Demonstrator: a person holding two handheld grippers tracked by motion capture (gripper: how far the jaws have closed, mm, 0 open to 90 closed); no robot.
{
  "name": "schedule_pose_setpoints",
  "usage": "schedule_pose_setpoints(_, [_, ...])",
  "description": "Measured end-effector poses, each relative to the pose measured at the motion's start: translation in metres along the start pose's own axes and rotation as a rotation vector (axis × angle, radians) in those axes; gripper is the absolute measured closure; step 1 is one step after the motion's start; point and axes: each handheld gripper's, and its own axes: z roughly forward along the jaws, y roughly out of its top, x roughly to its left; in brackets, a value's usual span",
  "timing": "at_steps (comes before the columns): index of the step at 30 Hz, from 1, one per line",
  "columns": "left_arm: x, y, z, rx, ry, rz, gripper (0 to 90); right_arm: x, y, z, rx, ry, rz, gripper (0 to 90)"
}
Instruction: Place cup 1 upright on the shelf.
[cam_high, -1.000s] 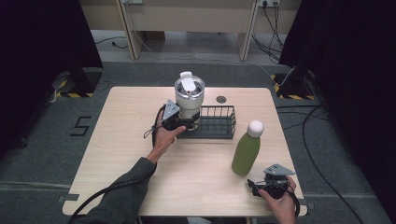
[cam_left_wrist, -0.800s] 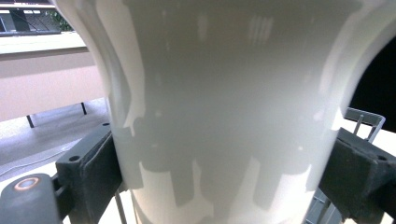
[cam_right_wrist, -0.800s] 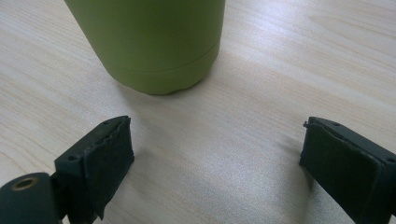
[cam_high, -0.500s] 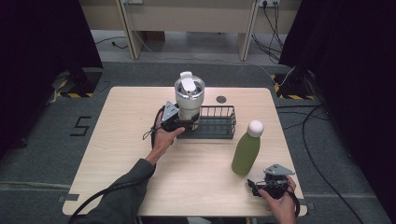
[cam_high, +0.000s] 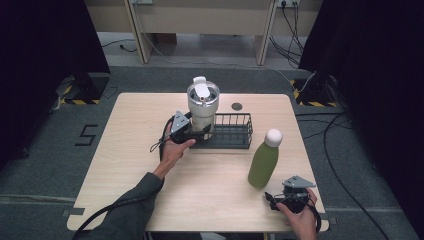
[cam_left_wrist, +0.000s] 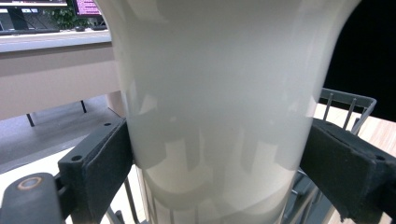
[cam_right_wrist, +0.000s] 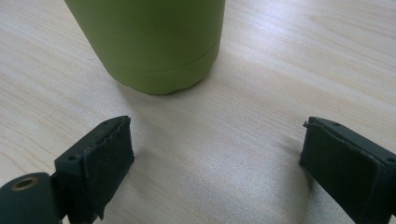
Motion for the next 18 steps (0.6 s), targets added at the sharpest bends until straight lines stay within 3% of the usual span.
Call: schedule_pose_setpoints(18, [0.003, -0.001, -0.018, -0.002, -0.005, -0.010, 14.2, 0.000, 0.000, 0.000, 0.000, 0.000, 0.000, 9.4])
